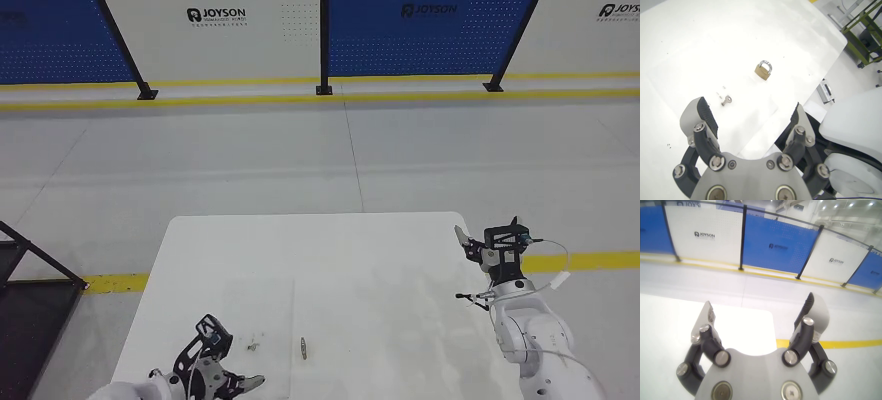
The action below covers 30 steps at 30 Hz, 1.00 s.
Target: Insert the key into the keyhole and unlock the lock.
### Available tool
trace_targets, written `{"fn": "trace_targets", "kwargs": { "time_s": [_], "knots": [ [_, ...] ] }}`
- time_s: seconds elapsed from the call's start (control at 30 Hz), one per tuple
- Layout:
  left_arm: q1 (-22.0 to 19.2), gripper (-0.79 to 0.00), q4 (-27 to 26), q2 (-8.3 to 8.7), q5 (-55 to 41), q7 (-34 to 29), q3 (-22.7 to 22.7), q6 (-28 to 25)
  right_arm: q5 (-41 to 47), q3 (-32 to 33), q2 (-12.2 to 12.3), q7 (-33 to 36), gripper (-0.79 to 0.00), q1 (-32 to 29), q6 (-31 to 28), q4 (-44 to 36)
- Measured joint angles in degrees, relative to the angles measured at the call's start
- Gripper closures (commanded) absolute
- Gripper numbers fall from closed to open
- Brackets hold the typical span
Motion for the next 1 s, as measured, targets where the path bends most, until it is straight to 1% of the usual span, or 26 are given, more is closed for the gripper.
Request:
{"fn": "trace_targets", "kwargs": {
  "time_s": [0.1, 0.17, 0.23, 0.33, 0.37, 0.4, 0.43, 0.47, 0.5, 0.57, 0.63, 0.67, 0.73, 0.87, 0.9, 1.0],
  "knots": [
    [-2.5, -0.785, 0.9, -0.06, 0.1, -3.8, 2.8, 4.5, 0.0, 0.0, 0.0, 0.0, -0.785, 0.0, 0.0, 0.0],
    [-3.7, -0.785, 1.7, -0.16, 0.3, -4.9, 4.3, 7.5, 0.0, 0.0, 0.0, 0.0, -0.785, 0.0, 0.0, 0.0],
    [-5.1, -0.785, 2.5, -0.27, 1.9, -5.4, 5.8, 11.1, 0.0, 0.0, 0.0, 0.0, -0.785, 0.0, 0.0, 0.0],
    [-6.4, -0.782, 3.4, -0.44, 7.0, -4.2, 8.5, 15.5, 0.0, 0.0, 0.0, 0.0, -0.785, 0.0, 0.0, 0.0],
    [-6.6, -0.757, 3.6, -0.49, 8.6, -3.6, 9.2, 16.6, 0.0, 0.0, 0.0, 0.0, -0.785, 0.0, 0.0, 0.0],
    [-6.8, -0.702, 3.9, -0.54, 10.0, -3.0, 9.9, 17.5, 0.0, 0.0, 0.0, 0.0, -0.785, 0.0, 0.0, 0.0],
    [-6.9, -0.686, 4.3, -0.60, 11.3, -2.3, 10.9, 18.4, 0.0, 0.0, 0.0, 0.0, -0.785, 0.0, 0.0, 0.0],
    [-7.2, -0.653, 4.6, -0.62, 12.3, -2.0, 11.4, 19.1, 0.0, 0.0, 0.0, 0.0, -0.785, 0.0, 0.0, 0.0],
    [-7.4, -0.640, 4.9, -0.65, 13.3, -1.6, 11.9, 19.8, 0.0, 0.0, 0.0, 0.0, -0.785, 0.0, 0.0, 0.0],
    [-7.9, -0.646, 5.5, -0.71, 15.3, -0.9, 12.9, 21.4, 0.0, 0.0, 0.0, 0.0, -0.785, 0.0, 0.0, 0.0],
    [-8.3, -0.496, 6.1, -0.76, 17.1, -0.2, 13.8, 22.5, 0.0, 0.0, 0.0, 0.0, -0.785, 0.0, 0.0, 0.0],
    [-8.5, -0.486, 6.4, -0.77, 17.8, 0.2, 14.1, 22.9, 0.0, 0.0, 0.0, 0.0, -0.785, 0.0, 0.0, 0.0],
    [-8.8, -0.511, 7.0, -0.82, 18.9, 0.9, 14.9, 23.7, 0.0, 0.0, 0.0, 0.0, -0.785, 0.0, 0.0, 0.0],
    [-9.6, -0.465, 7.8, -0.91, 22.5, 1.9, 16.2, 26.2, 0.0, 0.0, 0.0, 0.0, -0.785, 0.0, 0.0, 0.0],
    [-9.7, -0.413, 8.0, -0.95, 23.0, 2.1, 16.6, 26.6, 0.0, 0.0, 0.0, 0.0, -0.785, 0.0, 0.0, 0.0],
    [-10.4, -0.388, 8.6, -1.02, 24.3, 2.4, 17.5, 27.5, 0.0, 0.0, 0.0, 0.0, -0.785, 0.0, 0.0, 0.0]
  ]
}}
